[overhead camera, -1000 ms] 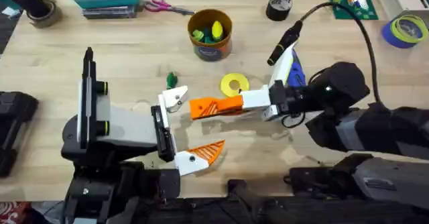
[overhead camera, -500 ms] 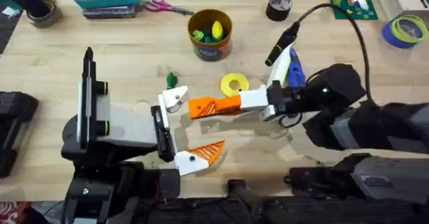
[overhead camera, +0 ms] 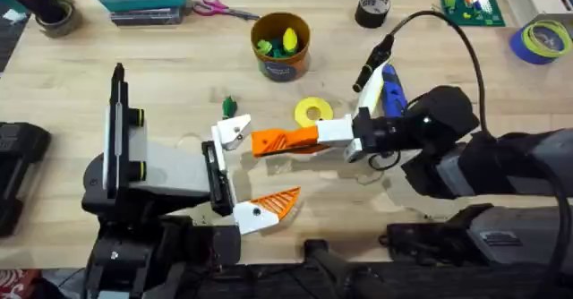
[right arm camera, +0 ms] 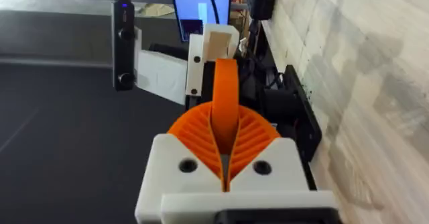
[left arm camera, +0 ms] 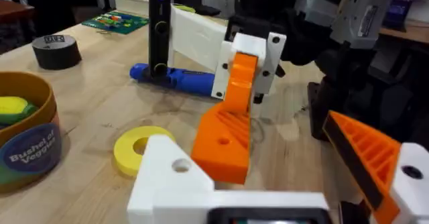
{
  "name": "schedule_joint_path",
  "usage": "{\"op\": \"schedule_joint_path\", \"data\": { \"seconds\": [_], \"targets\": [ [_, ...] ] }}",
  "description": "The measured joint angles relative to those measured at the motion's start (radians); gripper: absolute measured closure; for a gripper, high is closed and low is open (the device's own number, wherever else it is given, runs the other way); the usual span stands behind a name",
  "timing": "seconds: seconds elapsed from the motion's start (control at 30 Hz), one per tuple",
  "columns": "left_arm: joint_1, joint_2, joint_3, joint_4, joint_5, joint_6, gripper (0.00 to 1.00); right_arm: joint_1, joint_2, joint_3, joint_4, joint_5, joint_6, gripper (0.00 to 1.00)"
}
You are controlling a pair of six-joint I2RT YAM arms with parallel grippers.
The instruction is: Pick up the gripper from the table and insert it into the empty holder that is missing its gripper. Then pick up a screw, insert it into the mounting hole, and use the screwdriver to tighten it. Finally, clean up the table by picking up the vegetable and placing it into the bucket.
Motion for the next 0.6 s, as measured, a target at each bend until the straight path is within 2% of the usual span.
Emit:
{"op": "schedule_joint_path", "data": {
  "seconds": [0.6],
  "targets": [
    [0.000,0.000,0.000,0.000,0.000,0.000,0.015,0.023,0.000,0.004,0.023,0.015,0.011,0.992]
  ]
}}
